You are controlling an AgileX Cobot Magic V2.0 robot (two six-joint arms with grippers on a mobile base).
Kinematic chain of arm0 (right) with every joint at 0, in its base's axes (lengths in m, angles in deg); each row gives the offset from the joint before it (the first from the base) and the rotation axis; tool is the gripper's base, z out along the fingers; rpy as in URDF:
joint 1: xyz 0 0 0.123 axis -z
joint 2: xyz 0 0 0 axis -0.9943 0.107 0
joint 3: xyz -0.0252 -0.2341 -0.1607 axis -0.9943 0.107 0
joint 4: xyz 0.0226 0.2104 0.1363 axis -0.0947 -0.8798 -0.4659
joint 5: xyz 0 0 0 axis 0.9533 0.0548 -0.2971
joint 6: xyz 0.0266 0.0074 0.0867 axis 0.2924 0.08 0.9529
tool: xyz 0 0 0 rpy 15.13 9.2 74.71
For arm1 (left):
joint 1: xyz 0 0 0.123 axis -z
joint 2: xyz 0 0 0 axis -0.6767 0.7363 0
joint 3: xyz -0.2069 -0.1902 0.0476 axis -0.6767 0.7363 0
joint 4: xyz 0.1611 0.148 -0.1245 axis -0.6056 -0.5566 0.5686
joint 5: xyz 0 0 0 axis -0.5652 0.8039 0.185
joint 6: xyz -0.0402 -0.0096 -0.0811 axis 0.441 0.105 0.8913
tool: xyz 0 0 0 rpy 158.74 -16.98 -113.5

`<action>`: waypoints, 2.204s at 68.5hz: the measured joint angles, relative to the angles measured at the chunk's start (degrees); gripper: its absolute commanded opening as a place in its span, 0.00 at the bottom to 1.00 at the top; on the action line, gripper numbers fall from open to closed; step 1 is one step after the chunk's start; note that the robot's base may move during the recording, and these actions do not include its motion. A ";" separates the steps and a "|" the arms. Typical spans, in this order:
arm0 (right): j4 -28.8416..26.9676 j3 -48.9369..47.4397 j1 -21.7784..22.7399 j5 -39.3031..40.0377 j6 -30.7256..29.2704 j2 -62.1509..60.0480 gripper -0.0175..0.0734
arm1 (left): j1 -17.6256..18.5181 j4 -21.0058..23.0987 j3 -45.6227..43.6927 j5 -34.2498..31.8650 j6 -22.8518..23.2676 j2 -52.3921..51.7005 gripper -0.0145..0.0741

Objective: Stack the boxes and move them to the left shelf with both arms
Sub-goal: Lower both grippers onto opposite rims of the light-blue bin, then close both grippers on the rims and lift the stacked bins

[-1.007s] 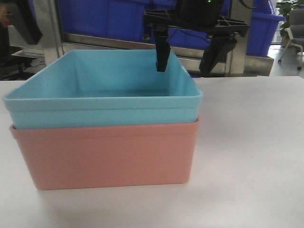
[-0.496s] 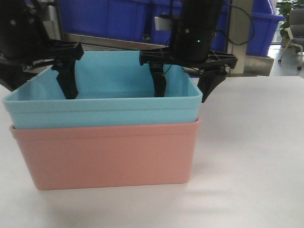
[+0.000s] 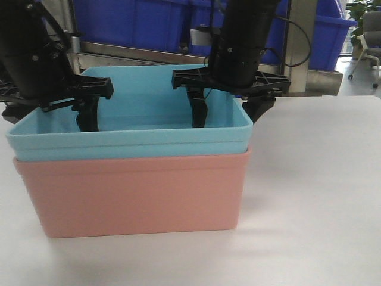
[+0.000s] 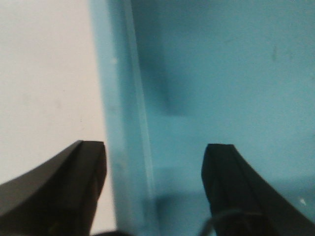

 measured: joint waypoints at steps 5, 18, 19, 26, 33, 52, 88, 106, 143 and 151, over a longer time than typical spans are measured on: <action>0.00 0.00 0.00 0.14 0.00 0.04 0.44 | 0.14 0.61 -0.12 -0.48 0.21 0.13 0.25; -0.75 0.00 -0.17 -1.16 -1.02 0.13 0.26 | -0.29 -0.69 -0.34 -1.83 4.52 0.55 0.15; -0.75 0.00 -0.27 -1.17 -1.02 0.13 0.25 | -0.29 -0.85 -0.34 -1.92 4.51 0.55 0.15; -0.90 0.00 -0.27 -1.26 -1.02 0.13 0.25 | -0.39 -0.96 -0.34 -2.06 5.01 0.55 0.15; -0.78 0.00 -0.27 -1.39 -1.02 0.02 0.25 | -0.39 -1.18 -0.34 -2.06 6.29 0.55 0.15; 0.38 0.65 -0.88 -6.31 -0.91 -5.06 0.25 | 0.73 -1.68 1.05 1.45 11.69 -5.47 0.15; 11.07 3.33 -9.61 -12.74 7.68 -27.23 0.25 | 17.84 -23.70 1.09 17.13 33.02 -27.80 0.15; 18.99 12.81 -19.76 -13.14 18.14 -32.68 0.25 | 25.07 -29.24 1.57 23.22 36.92 -32.53 0.15; 29.60 18.30 -27.58 -14.79 31.68 -32.38 0.25 | 30.44 -36.10 3.11 26.06 40.31 -30.10 0.15; 30.65 18.30 -27.48 -15.16 31.68 -32.38 0.25 | 30.44 -35.99 3.11 25.57 40.31 -28.95 0.15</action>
